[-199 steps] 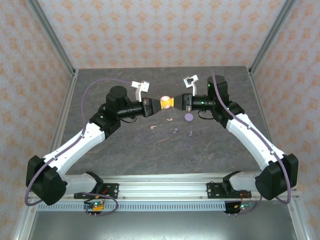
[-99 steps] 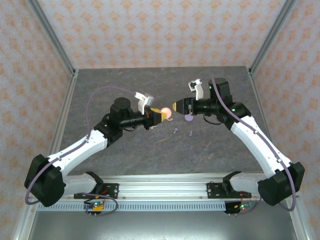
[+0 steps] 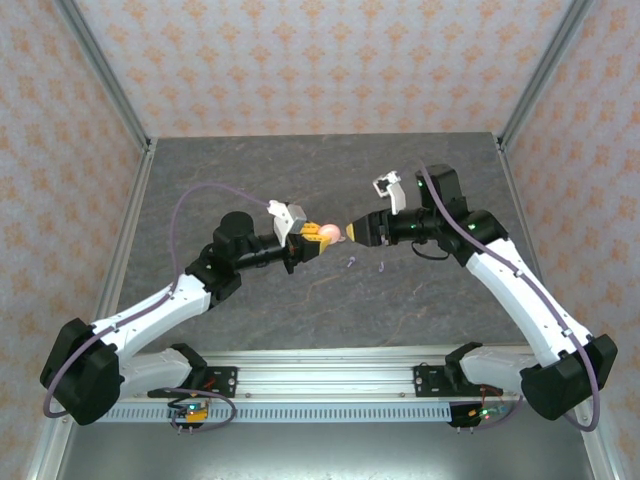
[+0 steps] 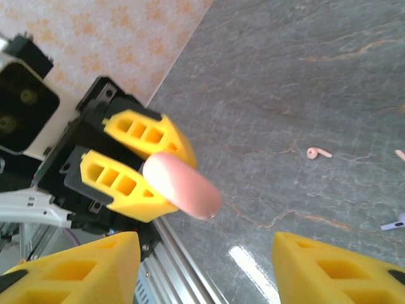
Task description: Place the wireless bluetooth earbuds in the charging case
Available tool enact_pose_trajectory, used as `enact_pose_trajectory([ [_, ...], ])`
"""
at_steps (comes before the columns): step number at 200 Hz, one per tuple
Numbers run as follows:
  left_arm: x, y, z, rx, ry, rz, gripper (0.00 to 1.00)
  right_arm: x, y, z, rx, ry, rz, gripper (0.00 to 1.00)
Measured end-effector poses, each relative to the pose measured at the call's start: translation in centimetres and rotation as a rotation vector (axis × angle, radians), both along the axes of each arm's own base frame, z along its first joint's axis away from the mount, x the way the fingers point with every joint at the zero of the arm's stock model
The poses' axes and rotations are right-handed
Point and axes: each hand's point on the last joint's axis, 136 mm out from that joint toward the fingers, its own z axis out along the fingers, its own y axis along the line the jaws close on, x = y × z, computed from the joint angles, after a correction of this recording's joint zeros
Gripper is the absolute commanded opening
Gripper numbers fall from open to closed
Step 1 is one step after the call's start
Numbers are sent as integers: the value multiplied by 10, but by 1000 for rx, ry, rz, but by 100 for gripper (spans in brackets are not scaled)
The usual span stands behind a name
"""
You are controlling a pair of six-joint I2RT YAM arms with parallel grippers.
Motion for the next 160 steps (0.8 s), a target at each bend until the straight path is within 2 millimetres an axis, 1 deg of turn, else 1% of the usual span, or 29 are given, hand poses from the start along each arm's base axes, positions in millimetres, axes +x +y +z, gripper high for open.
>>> enact_pose_trajectory([
  [37,-1,-1,4,-10,-18,-10,3,-8,6,0,-8,-6,40,59],
  [63,-4,-4,4,-11,-16,-29,3,-2,10,0,-14,0,40,59],
  [94,-10,-12,8,-15,-17,-63,3,3,12,-8,-28,24,39,59],
  [132,-6,-16,10,-19,6,-67,3,3,13,-8,-32,18,43,59],
  [160,-4,-17,10,-21,17,-65,3,7,11,-11,-54,8,16,59],
])
